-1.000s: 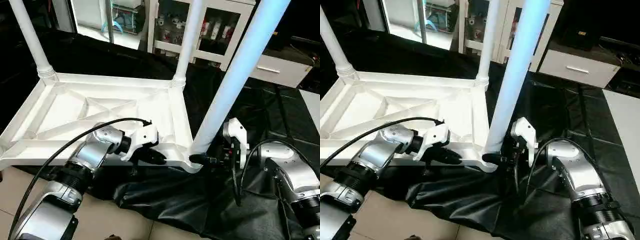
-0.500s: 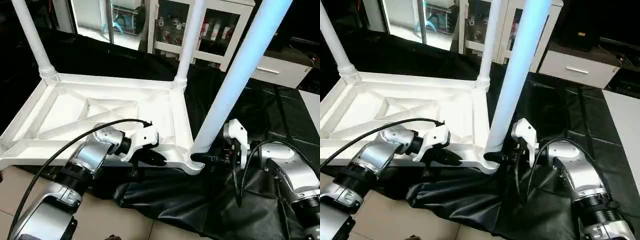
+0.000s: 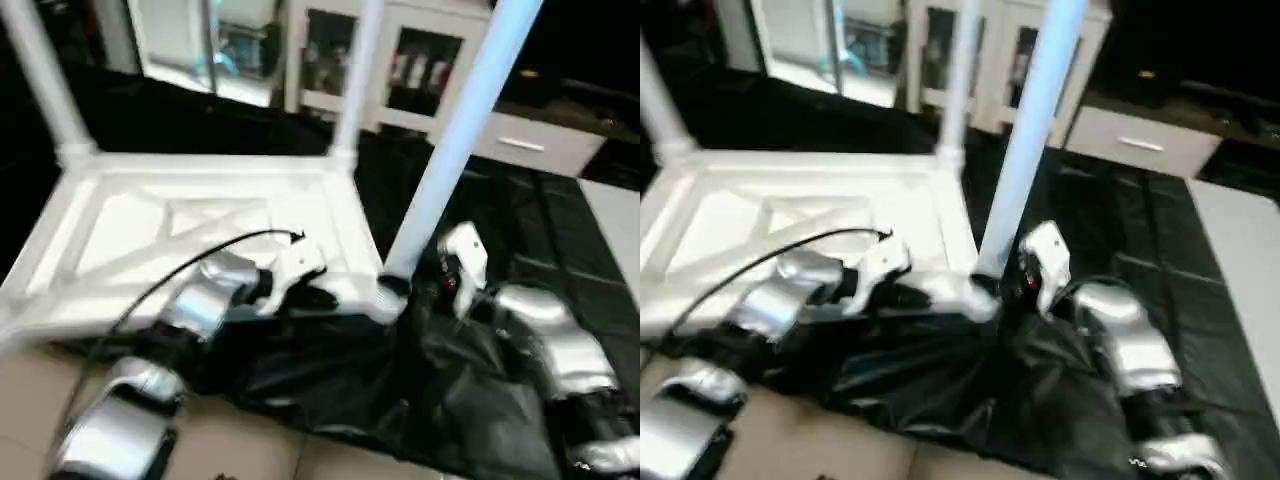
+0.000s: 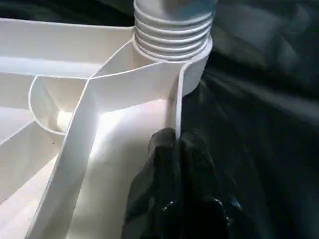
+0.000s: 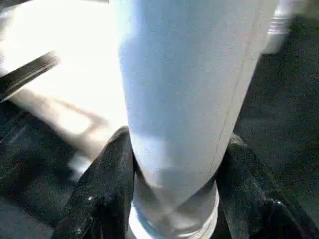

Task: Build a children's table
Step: Rotate leg to tighten

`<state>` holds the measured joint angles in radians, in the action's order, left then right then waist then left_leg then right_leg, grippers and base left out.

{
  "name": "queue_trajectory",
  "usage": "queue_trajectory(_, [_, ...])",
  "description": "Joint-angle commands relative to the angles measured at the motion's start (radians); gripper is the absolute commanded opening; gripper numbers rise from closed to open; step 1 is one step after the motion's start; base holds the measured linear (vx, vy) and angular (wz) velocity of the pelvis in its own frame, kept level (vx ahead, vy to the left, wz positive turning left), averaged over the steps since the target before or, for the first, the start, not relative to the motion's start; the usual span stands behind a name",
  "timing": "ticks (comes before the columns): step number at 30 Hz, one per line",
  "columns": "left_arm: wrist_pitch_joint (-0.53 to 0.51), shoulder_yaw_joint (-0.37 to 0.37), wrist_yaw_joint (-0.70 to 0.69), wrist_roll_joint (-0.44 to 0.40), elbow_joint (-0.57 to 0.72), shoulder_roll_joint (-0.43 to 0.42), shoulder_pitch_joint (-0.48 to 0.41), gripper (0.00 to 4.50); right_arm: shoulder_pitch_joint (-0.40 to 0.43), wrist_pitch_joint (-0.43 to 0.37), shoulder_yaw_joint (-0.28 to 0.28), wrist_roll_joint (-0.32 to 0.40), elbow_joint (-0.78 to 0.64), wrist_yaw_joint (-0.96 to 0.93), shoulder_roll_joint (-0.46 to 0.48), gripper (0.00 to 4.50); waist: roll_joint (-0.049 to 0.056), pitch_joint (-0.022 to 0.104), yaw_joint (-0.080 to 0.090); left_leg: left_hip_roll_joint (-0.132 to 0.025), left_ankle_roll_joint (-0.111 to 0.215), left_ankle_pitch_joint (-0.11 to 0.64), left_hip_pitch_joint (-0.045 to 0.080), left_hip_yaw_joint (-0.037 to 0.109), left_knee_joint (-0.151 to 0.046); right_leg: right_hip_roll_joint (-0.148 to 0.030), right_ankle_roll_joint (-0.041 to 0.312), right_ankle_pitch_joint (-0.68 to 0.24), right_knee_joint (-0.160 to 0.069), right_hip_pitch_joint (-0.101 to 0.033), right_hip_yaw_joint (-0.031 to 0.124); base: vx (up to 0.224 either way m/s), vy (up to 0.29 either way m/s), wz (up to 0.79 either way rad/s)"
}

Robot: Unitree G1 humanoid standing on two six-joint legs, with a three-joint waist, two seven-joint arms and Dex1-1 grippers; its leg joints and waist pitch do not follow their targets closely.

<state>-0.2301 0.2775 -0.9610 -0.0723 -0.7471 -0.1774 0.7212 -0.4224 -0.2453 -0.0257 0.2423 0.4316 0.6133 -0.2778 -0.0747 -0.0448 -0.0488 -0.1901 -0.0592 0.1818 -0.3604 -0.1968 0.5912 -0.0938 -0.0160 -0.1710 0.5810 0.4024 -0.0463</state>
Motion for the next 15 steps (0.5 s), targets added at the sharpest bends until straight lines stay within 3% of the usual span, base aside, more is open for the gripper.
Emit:
queue_trajectory(1, [-0.022, -0.046, 0.091, 0.039, -0.016, 0.042, 0.039, 0.0, 0.018, -0.065, 0.017, -0.04, 0.102, -0.144, 0.023, 1.9, 0.006, 0.044, 0.013, -0.036, -0.052, 0.472, 0.013, 0.043, -0.094, -0.054, 0.106, -0.575, -0.095, -0.021, 0.013, 0.0, 0.0, 0.0])
queue_trajectory(2, [-0.026, -0.053, 0.117, 0.04, -0.026, 0.05, 0.047, 0.0, 0.012, -0.06, 0.022, -0.048, 0.113, -0.182, 0.034, 1.9, 0.006, 0.044, 0.017, -0.037, -0.051, 0.473, 0.009, 0.045, -0.095, -0.054, 0.105, -0.565, -0.095, -0.024, 0.01, 0.0, 0.0, 0.0])
queue_trajectory(3, [-0.046, -0.095, 0.286, 0.032, -0.093, 0.101, 0.099, 0.0, -0.024, -0.026, 0.052, -0.09, 0.179, -0.395, 0.105, 1.9, 0.01, 0.043, 0.019, -0.035, -0.047, 0.481, 0.015, 0.041, -0.093, -0.052, 0.108, -0.55, -0.101, -0.013, 0.013, 0.0, 0.0, 0.0])
queue_trajectory(4, [-0.046, -0.095, 0.286, 0.032, -0.093, 0.101, 0.099, 0.0, -0.024, -0.026, 0.052, -0.09, 0.179, -0.395, 0.105, 1.9, 0.01, 0.042, 0.024, -0.033, -0.051, 0.493, 0.019, 0.04, -0.09, -0.051, 0.112, -0.554, -0.101, -0.005, 0.012, 0.0, 0.0, 0.0])
queue_trajectory(5, [-0.038, -0.112, 0.379, 0.022, -0.133, 0.125, 0.126, 0.0, -0.042, -0.005, 0.064, -0.108, 0.209, -0.496, 0.145, 1.89, 0.006, 0.047, 0.026, -0.03, -0.049, 0.492, 0.02, 0.042, -0.088, -0.052, 0.109, -0.558, -0.104, -0.011, 0.008, 0.0, 0.0, 0.0])
queue_trajectory(6, [-0.016, -0.131, 0.473, 0.017, -0.18, 0.152, 0.158, 0.0, -0.064, 0.022, 0.061, -0.129, 0.247, -0.591, 0.19, 1.89, 0.009, 0.046, 0.028, -0.031, -0.045, 0.478, 0.017, 0.041, -0.09, -0.053, 0.109, -0.545, -0.105, -0.009, 0.01, 0.0, 0.0, 0.0])
queue_trajectory(7, [-0.004, -0.14, 0.51, 0.02, -0.201, 0.165, 0.172, 0.0, -0.076, 0.032, 0.053, -0.138, 0.266, -0.621, 0.208, 1.89, 0.01, 0.045, 0.027, -0.031, -0.044, 0.492, 0.023, 0.039, -0.089, -0.05, 0.109, -0.54, -0.109, -0.004, 0.009, 0.0, 0.0, 0.0])
queue_trajectory(11, [0.02, -0.147, 0.563, 0.012, -0.243, 0.195, 0.204, 0.0, -0.118, 0.067, 0.069, -0.149, 0.32, -0.716, 0.268, 1.89, 0.008, 0.047, 0.024, -0.032, -0.029, 0.47, 0.018, 0.036, -0.094, -0.049, 0.118, -0.449, -0.103, -0.011, 0.012, 0.0, 0.0, 0.0])
queue_trajectory(15, [0.047, -0.122, 0.567, -0.011, -0.276, 0.191, 0.217, 0.0, -0.172, 0.112, 0.114, -0.117, 0.373, -0.747, 0.299, 1.89, 0.008, 0.052, 0.02, -0.033, -0.013, 0.391, 0.009, 0.027, -0.095, -0.049, 0.151, -0.312, -0.084, -0.021, 0.021, 0.0, 0.0, 0.0])
